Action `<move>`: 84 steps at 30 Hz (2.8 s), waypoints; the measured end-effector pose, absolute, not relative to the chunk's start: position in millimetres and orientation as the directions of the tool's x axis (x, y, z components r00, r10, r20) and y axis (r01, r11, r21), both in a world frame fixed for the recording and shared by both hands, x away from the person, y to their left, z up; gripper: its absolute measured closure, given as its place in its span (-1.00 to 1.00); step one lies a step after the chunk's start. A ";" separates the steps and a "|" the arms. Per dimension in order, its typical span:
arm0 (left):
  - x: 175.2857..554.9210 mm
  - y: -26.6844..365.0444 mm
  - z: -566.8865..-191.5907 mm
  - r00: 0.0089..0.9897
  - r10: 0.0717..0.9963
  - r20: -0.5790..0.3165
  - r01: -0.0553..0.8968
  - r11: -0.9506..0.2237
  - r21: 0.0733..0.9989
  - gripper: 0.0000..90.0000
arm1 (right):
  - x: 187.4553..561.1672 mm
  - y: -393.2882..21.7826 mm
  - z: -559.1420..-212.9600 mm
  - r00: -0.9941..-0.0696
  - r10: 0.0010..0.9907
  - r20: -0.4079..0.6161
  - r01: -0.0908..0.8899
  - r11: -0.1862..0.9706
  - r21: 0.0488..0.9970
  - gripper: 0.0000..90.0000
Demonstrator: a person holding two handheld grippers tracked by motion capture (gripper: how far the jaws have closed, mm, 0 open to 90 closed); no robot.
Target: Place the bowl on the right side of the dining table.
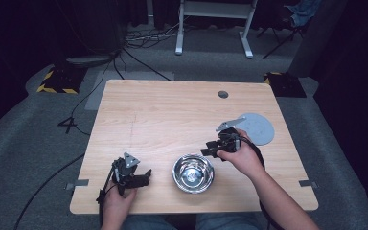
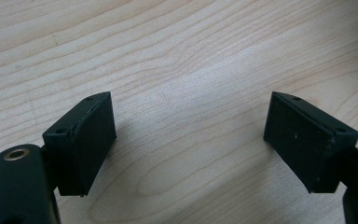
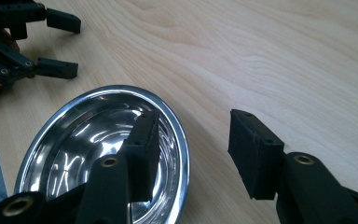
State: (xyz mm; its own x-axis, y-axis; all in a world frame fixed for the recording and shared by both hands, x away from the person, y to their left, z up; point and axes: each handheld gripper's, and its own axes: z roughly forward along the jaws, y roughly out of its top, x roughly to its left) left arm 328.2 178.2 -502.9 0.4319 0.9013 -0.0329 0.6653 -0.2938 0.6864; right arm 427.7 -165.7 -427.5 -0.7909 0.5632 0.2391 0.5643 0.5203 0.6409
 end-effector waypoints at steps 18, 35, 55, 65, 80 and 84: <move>332.3 177.4 -502.5 0.432 0.901 -0.023 0.664 -0.301 0.684 -0.66 | 431.7 -141.0 -476.5 -0.849 0.461 0.258 0.525 0.682 0.509 0.33; 333.7 176.7 -502.8 0.431 0.902 -0.030 0.668 -0.296 0.683 -0.66 | 429.3 -140.6 -470.9 -0.795 0.525 0.302 0.606 0.693 0.390 0.85; 346.7 171.0 -502.5 0.398 0.917 -0.029 0.677 -0.272 0.684 -0.65 | 433.7 -170.1 -418.6 -0.780 0.600 0.176 0.592 0.618 0.517 0.95; 346.2 170.8 -502.8 0.397 0.917 -0.035 0.677 -0.267 0.686 -0.65 | 447.2 -193.2 -394.0 -0.725 0.676 0.129 0.615 0.553 0.562 0.95; 344.8 171.3 -502.9 0.397 0.917 -0.034 0.675 -0.266 0.688 -0.64 | 471.5 -226.5 -365.7 -0.622 0.774 0.115 0.661 0.441 0.606 0.95; 344.5 171.3 -502.9 0.398 0.917 -0.038 0.677 -0.265 0.687 -0.64 | 476.8 -235.1 -360.0 -0.592 0.799 0.111 0.670 0.410 0.619 0.95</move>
State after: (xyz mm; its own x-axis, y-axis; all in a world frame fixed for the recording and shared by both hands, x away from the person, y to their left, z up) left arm 344.5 171.3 -502.9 0.3977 0.9168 -0.0376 0.6767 -0.2654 0.6868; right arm 476.8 -235.1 -360.0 -0.5916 0.7985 0.1113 0.6697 0.4099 0.6192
